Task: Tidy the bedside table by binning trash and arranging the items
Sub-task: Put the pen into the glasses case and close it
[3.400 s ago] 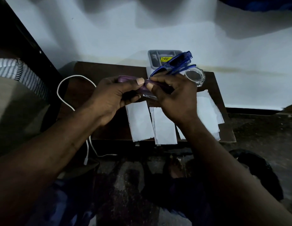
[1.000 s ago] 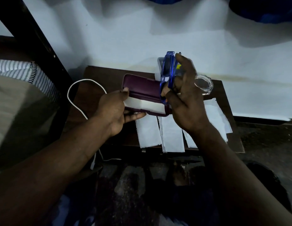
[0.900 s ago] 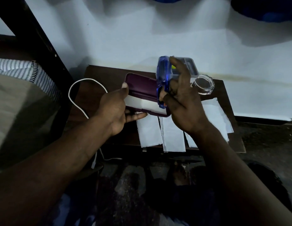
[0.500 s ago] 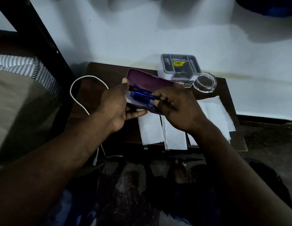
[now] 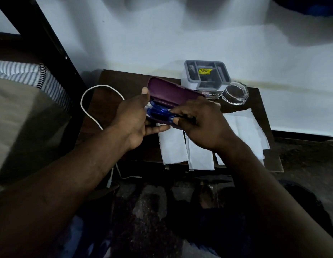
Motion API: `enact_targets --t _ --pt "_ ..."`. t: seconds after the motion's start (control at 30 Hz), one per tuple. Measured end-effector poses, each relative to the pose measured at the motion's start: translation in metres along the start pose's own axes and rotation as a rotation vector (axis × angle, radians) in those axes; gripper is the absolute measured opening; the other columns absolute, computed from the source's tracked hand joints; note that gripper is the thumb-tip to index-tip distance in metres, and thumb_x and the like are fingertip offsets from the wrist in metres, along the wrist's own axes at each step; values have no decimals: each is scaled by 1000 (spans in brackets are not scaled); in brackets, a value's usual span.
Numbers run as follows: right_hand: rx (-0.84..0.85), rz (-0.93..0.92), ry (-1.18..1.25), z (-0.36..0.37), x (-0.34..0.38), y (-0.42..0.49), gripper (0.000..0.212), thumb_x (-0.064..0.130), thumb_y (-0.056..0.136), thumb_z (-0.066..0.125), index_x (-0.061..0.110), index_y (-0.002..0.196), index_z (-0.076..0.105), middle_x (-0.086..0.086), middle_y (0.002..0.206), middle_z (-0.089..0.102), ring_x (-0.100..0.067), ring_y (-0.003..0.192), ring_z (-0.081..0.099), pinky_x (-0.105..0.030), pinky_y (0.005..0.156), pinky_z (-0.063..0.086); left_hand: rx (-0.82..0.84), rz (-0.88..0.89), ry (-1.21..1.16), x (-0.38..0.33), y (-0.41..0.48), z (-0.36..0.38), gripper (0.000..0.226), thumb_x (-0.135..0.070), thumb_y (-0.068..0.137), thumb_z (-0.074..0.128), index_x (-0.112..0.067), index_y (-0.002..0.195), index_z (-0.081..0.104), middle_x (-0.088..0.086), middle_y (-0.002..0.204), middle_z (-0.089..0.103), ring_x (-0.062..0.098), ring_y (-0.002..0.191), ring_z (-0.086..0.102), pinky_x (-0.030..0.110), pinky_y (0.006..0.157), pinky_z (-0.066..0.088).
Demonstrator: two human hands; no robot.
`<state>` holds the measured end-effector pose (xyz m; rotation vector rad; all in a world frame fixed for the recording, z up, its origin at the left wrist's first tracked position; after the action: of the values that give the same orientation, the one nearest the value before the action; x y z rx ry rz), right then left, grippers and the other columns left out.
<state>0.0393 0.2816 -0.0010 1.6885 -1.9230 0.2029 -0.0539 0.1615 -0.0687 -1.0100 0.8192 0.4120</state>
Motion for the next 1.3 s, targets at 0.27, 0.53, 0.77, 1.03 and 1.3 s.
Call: enact_targets --t 0.27,0.53,0.77,1.03,1.3 --pt "-52 32 -25 -5 -3 -1 25 12 88 78 20 112 81 3 97 76 -11 88 58 -28 82 41 17 -7 -24 1 0 2 41 -47 103 52 -9 116 58 18 101 77 36 88 77 45 66 63" --pt "-53 17 -11 -3 -1 -1 24 23 87 80 19 111 81 3 97 77 -11 89 62 -27 85 40 -5 -11 -46 2 1 -2 30 -43 105 52 -16 115 60 18 102 77 38 86 77 49 68 63" --pt "-550 417 190 -52 -45 -14 23 42 92 74 19 90 72 7 87 73 -10 82 69 -38 79 58 28 -31 -164 -2 5 -5 44 -40 106 49 -17 143 53 19 116 74 41 91 76 51 71 62" --pt "-191 801 1166 18 -54 -19 53 60 98 56 18 131 62 -10 127 73 -36 96 79 -42 67 63 72 -21 -183 -2 5 2 50 -50 103 50 -13 134 60 17 116 75 39 97 75 48 72 62" --pt "-273 803 1330 17 -61 -18 14 23 103 64 12 97 68 -7 94 78 -26 83 77 -36 68 63 173 -33 -236 -6 8 10 71 -72 90 52 -10 121 64 14 114 76 32 102 75 46 77 62"
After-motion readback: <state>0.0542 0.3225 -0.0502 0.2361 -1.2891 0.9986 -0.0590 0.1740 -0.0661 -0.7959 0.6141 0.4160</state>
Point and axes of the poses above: each hand's wrist, its own y-axis towards the middle knuckle, its own z-axis out of the palm, x = y × z, the point moved 9 cm from there along y, towards the middle knuckle
